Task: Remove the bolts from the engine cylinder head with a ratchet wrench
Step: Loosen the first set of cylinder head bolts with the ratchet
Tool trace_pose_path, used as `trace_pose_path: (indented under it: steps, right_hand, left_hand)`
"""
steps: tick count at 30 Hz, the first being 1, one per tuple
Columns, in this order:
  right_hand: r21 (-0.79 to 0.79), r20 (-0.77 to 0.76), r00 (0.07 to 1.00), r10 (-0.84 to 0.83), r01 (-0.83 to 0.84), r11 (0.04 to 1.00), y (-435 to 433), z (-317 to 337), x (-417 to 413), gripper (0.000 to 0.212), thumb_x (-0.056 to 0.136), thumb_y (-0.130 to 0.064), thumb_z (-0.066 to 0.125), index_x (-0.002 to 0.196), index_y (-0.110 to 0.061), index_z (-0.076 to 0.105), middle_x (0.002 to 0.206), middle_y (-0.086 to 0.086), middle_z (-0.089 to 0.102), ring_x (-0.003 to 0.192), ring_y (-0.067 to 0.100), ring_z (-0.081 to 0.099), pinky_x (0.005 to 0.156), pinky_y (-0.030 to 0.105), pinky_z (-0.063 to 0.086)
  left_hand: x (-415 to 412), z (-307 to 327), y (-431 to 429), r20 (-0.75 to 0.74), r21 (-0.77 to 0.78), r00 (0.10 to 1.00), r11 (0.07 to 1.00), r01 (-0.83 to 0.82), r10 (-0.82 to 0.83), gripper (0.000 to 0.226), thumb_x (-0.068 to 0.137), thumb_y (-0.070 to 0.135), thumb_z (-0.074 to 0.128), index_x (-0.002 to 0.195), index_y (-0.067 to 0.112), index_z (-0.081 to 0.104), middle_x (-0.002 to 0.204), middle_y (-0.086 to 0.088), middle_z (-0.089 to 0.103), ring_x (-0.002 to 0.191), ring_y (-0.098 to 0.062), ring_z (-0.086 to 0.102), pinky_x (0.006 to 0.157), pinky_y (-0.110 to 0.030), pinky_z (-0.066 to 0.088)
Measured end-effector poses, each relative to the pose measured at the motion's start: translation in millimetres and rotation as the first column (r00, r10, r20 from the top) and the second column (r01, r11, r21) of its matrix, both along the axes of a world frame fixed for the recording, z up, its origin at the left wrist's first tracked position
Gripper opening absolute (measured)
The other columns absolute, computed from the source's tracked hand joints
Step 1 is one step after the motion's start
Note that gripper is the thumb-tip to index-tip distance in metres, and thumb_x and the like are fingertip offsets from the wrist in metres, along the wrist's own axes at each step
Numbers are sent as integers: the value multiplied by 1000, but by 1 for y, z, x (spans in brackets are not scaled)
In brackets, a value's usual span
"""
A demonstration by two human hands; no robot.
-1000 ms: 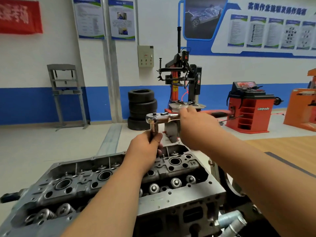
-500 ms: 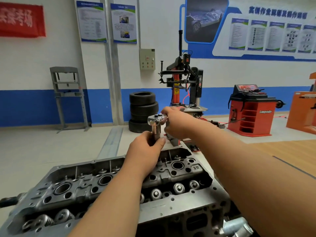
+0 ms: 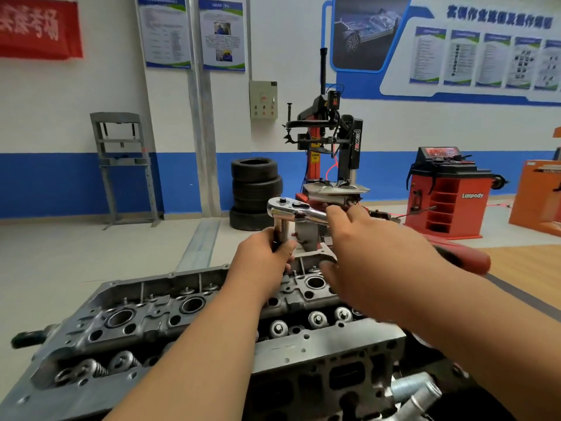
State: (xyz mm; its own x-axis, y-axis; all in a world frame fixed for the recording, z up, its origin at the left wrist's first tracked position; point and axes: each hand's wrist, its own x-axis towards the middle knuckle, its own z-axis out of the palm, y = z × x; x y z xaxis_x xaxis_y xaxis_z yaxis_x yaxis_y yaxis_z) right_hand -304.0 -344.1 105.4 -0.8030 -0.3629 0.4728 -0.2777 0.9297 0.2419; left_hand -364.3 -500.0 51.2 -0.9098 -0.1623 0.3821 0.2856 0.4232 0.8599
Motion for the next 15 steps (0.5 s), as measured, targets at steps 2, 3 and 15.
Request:
trace_pose_path:
  steps: [2,3,15]
  right_hand:
    - [10,-25,999,41,-41,999,-5,-1,11,65,90,-39,51,141,-14,18,121,8,42,71,24,43,42,27,25]
    - [-7,-11,999,35,-35,999,-7,2,9,59,90,-36,51,138,-14,24,117,8,42,72,24,43,43,27,26]
    - [-416,282,893,352,-216,883,-61,20,-136,50,88,-8,54,134,-21,40,137,9,34,93,20,50,81,28,41]
  left_hand:
    - [0,1,1,-4,-19,1000,1000,-17,17,15,95,29,58,81,33,57,79,6,70,69,-10,68,60,-22,46]
    - [0,1,1,-6,-29,1000,999,-30,30,14,95,29,58,81,34,57,79,7,70,68,-10,68,60,-23,46]
    - [2,4,-5,10,-104,996,991,-83,84,8,92,26,58,84,26,59,88,4,69,87,-19,64,75,-33,48]
